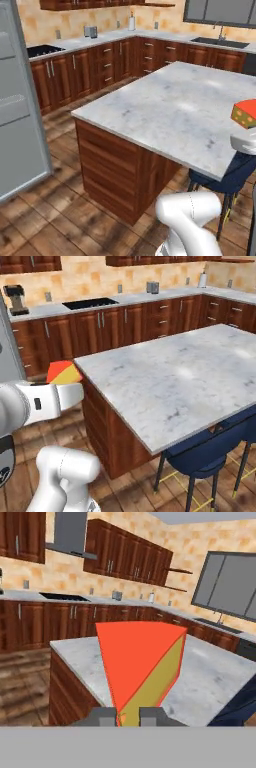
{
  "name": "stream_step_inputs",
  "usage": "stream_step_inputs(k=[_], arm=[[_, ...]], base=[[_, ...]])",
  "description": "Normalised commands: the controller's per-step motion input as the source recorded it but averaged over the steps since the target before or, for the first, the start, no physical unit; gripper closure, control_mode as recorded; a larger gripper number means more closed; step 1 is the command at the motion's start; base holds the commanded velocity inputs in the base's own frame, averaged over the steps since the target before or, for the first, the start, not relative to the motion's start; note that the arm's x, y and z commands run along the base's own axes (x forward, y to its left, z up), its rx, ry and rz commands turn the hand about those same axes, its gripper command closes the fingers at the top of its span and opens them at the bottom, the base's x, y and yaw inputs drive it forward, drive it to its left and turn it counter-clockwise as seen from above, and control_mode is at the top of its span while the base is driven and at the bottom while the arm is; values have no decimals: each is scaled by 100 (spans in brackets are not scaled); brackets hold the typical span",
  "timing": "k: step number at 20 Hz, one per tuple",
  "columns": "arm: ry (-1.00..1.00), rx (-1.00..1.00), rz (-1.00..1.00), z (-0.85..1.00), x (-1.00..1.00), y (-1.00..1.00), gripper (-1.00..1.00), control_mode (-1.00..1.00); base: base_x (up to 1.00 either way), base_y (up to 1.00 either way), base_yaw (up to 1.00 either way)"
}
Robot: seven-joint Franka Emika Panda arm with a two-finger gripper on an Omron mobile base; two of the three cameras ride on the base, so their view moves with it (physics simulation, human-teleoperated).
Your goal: Pick the cheese from the fridge and the cheese grater from the cabinet and place them next to the salad bowl.
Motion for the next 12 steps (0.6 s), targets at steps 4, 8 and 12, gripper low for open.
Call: stream_step_inputs(k=[4,8,12], arm=[[0,0,0,0,0,0,100,100],[0,0,0,0,0,0,100,100],[0,0,0,0,0,0,100,100]], base=[[-1,-41,-63],[72,-100,-5],[85,-100,0]])
